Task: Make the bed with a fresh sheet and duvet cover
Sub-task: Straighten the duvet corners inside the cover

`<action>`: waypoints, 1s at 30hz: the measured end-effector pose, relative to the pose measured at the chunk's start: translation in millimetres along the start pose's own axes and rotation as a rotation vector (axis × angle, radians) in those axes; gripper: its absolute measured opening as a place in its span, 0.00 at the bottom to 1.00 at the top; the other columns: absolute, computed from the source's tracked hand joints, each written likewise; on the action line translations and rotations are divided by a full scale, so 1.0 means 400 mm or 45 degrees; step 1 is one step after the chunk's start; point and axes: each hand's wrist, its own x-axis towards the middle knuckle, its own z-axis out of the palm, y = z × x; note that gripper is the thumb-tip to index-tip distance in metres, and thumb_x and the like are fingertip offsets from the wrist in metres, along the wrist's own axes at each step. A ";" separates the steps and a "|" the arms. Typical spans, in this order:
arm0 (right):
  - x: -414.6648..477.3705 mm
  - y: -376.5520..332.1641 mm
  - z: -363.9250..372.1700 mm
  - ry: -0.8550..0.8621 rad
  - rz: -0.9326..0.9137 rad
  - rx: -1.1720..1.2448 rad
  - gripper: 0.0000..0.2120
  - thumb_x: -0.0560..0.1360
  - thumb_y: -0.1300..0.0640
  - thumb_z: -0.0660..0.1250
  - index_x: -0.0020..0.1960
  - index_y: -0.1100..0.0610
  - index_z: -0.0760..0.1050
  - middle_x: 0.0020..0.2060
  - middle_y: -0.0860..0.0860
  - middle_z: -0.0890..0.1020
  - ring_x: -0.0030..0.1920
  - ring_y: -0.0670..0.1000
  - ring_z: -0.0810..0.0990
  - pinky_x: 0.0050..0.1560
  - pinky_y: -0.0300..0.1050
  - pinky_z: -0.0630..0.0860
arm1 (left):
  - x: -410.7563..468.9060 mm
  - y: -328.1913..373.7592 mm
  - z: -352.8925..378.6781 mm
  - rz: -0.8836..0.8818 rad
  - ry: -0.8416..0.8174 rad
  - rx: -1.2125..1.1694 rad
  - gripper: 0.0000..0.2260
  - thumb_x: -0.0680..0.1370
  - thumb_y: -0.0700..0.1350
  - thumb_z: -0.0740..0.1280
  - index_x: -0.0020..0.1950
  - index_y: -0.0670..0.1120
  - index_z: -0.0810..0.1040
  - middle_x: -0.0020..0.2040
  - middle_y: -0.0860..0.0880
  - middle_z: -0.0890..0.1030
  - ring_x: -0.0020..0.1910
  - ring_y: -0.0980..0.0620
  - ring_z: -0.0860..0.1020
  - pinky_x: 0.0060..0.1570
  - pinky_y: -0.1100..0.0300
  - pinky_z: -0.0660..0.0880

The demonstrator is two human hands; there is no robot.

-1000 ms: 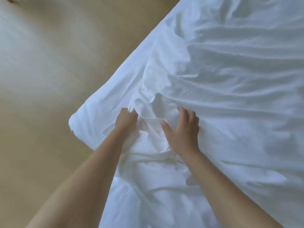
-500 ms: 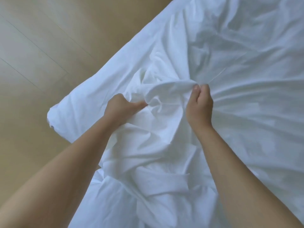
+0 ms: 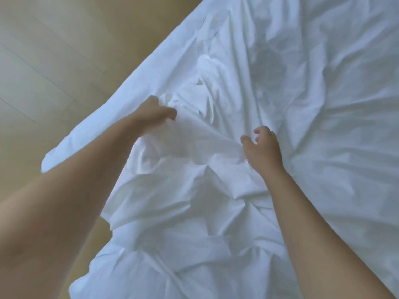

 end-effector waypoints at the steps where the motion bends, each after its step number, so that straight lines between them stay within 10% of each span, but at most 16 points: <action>1: 0.017 -0.028 0.008 -0.002 0.009 0.094 0.22 0.76 0.49 0.63 0.65 0.58 0.68 0.62 0.55 0.71 0.63 0.57 0.70 0.61 0.49 0.68 | 0.027 0.042 0.015 0.082 0.071 -0.052 0.26 0.76 0.51 0.65 0.72 0.46 0.64 0.63 0.46 0.72 0.54 0.48 0.74 0.50 0.57 0.72; 4: 0.055 -0.094 0.033 -0.058 -0.034 0.110 0.26 0.76 0.45 0.63 0.69 0.57 0.64 0.64 0.53 0.68 0.65 0.55 0.68 0.62 0.51 0.68 | 0.100 0.122 0.081 0.247 0.196 0.277 0.23 0.77 0.59 0.61 0.69 0.50 0.69 0.66 0.47 0.73 0.64 0.44 0.72 0.61 0.52 0.69; 7: 0.099 -0.123 0.063 -0.063 -0.010 0.064 0.25 0.76 0.45 0.63 0.67 0.58 0.66 0.62 0.54 0.69 0.63 0.55 0.68 0.60 0.51 0.68 | 0.135 0.143 0.128 0.357 0.304 0.451 0.10 0.79 0.52 0.59 0.50 0.47 0.74 0.47 0.48 0.76 0.52 0.44 0.76 0.44 0.55 0.67; 10: 0.137 -0.126 0.083 0.058 -0.009 0.110 0.06 0.78 0.53 0.61 0.44 0.54 0.69 0.48 0.53 0.71 0.50 0.55 0.70 0.48 0.48 0.68 | 0.141 0.148 0.133 0.489 0.393 0.435 0.09 0.80 0.47 0.57 0.43 0.44 0.68 0.43 0.48 0.71 0.45 0.44 0.74 0.38 0.56 0.63; 14: 0.151 -0.160 0.067 0.270 -0.164 0.345 0.16 0.79 0.60 0.59 0.34 0.55 0.58 0.31 0.47 0.64 0.39 0.53 0.65 0.38 0.44 0.59 | 0.091 0.204 0.072 0.665 0.662 0.041 0.08 0.81 0.46 0.57 0.43 0.45 0.66 0.41 0.50 0.71 0.40 0.50 0.68 0.40 0.59 0.62; 17: 0.128 -0.184 0.011 0.546 -0.113 0.629 0.06 0.80 0.62 0.58 0.43 0.60 0.66 0.34 0.54 0.73 0.37 0.56 0.69 0.38 0.44 0.60 | 0.038 0.228 0.084 0.908 0.415 0.182 0.10 0.80 0.46 0.59 0.39 0.47 0.66 0.38 0.51 0.70 0.40 0.52 0.68 0.40 0.58 0.63; 20: 0.112 -0.085 -0.037 0.806 0.121 0.644 0.07 0.80 0.64 0.57 0.52 0.67 0.70 0.43 0.66 0.78 0.46 0.62 0.75 0.40 0.43 0.61 | 0.082 0.162 0.118 0.611 0.044 0.703 0.12 0.77 0.53 0.63 0.40 0.46 0.70 0.42 0.49 0.73 0.50 0.44 0.76 0.42 0.55 0.67; 24: 0.088 0.040 0.014 0.589 0.270 0.321 0.10 0.81 0.58 0.56 0.53 0.64 0.70 0.43 0.65 0.80 0.46 0.65 0.77 0.40 0.49 0.65 | 0.112 0.091 0.117 0.230 0.149 0.720 0.34 0.69 0.65 0.68 0.66 0.47 0.63 0.62 0.47 0.69 0.64 0.43 0.68 0.59 0.47 0.65; 30: 0.107 -0.061 0.097 0.092 0.079 0.388 0.27 0.77 0.47 0.62 0.71 0.59 0.64 0.62 0.59 0.72 0.63 0.60 0.69 0.64 0.54 0.67 | -0.006 0.155 0.057 0.198 -0.087 -0.075 0.11 0.76 0.52 0.66 0.39 0.45 0.78 0.35 0.50 0.81 0.37 0.49 0.80 0.34 0.60 0.74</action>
